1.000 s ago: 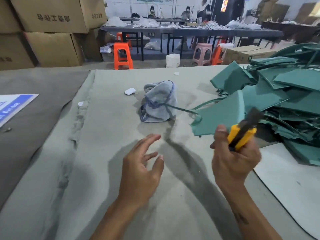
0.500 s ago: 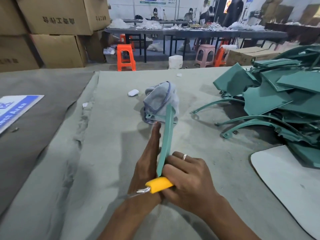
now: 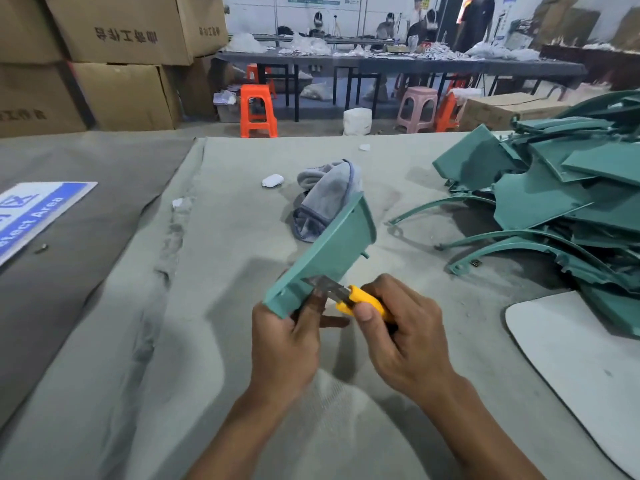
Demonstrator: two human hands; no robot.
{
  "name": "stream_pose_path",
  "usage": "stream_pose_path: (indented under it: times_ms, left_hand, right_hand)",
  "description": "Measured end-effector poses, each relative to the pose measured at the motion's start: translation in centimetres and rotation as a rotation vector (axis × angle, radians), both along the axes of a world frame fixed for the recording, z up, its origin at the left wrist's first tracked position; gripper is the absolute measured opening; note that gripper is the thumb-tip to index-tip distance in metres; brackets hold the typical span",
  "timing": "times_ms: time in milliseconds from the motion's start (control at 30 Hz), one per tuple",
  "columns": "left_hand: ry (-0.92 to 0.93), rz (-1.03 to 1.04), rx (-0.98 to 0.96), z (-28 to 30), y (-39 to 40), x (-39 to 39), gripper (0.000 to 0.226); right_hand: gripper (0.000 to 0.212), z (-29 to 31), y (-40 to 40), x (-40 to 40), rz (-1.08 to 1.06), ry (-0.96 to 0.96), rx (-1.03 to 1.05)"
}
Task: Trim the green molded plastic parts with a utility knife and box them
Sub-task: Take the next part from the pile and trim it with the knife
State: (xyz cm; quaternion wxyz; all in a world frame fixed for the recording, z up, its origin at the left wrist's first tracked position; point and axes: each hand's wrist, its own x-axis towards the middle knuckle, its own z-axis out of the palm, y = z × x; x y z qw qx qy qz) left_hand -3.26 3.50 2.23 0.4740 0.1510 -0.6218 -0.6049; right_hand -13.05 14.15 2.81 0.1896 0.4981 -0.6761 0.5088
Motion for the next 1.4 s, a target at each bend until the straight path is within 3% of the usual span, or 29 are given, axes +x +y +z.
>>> stream_pose_path:
  times_ms: [133,333,500,700,900,1100,1267,1333,1400]
  left_hand:
    - [-0.037,0.060,-0.113,0.0,-0.6,0.0,0.031]
    - [-0.106,0.073,-0.140,-1.2,-0.9,0.0,0.008]
    - [-0.045,-0.030,-0.069,-0.7,-0.5,0.0,0.013]
    - [-0.135,0.008,-0.238,-2.2,-1.2,0.1,0.013]
    - [-0.046,-0.043,-0.088,-1.3,-0.7,-0.1,0.019]
    - [-0.105,-0.015,-0.233,-1.7,-0.9,-0.1,0.012]
    - [-0.081,-0.037,-0.184,-1.4,-0.7,0.0,0.015]
    - [-0.111,-0.034,-0.212,-1.5,-1.1,0.1,0.013]
    - [-0.109,-0.043,-0.229,-1.6,-1.3,0.1,0.018]
  right_hand:
    - [0.050,-0.5,-0.1,0.2,0.043,0.048,0.010]
    - [0.051,-1.0,-0.5,0.9,-0.005,0.103,0.031]
    - [0.050,-0.5,-0.3,-0.1,-0.178,0.083,-0.069]
    - [0.047,-1.2,-0.9,1.3,-0.009,0.218,-0.007]
    - [0.057,-0.3,0.0,-1.1,-0.285,0.096,-0.113]
    - [0.037,-0.7,-0.3,-0.1,-0.033,0.284,-0.075]
    - [0.045,-0.9,0.7,-3.2,-0.418,-0.001,-0.214]
    - [0.045,-1.3,1.1,-3.6,-0.420,0.011,-0.207]
    - [0.049,-1.3,1.0,-2.8,-0.279,0.109,-0.191]
